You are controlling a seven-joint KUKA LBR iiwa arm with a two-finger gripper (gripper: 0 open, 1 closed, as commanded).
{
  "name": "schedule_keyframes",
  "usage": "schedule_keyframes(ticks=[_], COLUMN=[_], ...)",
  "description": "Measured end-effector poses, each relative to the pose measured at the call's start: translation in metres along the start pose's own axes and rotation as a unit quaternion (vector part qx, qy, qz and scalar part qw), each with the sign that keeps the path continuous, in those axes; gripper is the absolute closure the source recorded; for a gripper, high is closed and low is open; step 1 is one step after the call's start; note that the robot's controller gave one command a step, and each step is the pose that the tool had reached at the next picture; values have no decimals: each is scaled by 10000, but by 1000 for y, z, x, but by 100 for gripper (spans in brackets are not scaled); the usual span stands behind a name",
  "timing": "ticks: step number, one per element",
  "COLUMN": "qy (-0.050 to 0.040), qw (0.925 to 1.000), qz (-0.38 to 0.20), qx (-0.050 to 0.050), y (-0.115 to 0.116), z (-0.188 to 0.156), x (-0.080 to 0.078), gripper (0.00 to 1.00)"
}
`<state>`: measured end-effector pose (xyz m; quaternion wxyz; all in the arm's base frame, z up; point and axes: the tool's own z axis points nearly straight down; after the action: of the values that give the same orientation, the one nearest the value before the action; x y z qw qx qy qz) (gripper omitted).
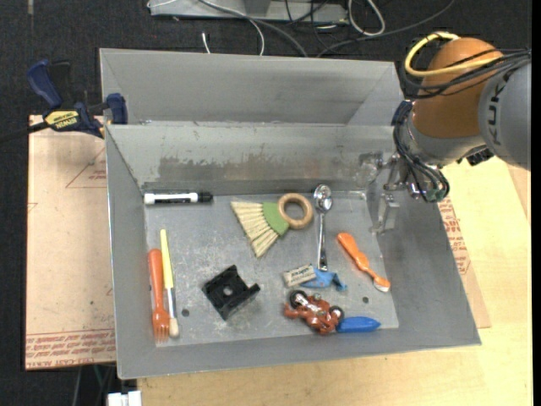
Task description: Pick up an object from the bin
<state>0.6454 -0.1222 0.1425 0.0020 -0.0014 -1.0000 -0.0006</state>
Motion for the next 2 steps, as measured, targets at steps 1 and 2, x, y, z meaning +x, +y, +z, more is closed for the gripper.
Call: schedule_keyframes(ticks=[1, 2], qy=[-32, -42], qw=[10000, 9977], qz=[-10, 672], qx=[6, -3], y=[0, 19], z=[-4, 61], x=[-2, 27], gripper=[0, 0])
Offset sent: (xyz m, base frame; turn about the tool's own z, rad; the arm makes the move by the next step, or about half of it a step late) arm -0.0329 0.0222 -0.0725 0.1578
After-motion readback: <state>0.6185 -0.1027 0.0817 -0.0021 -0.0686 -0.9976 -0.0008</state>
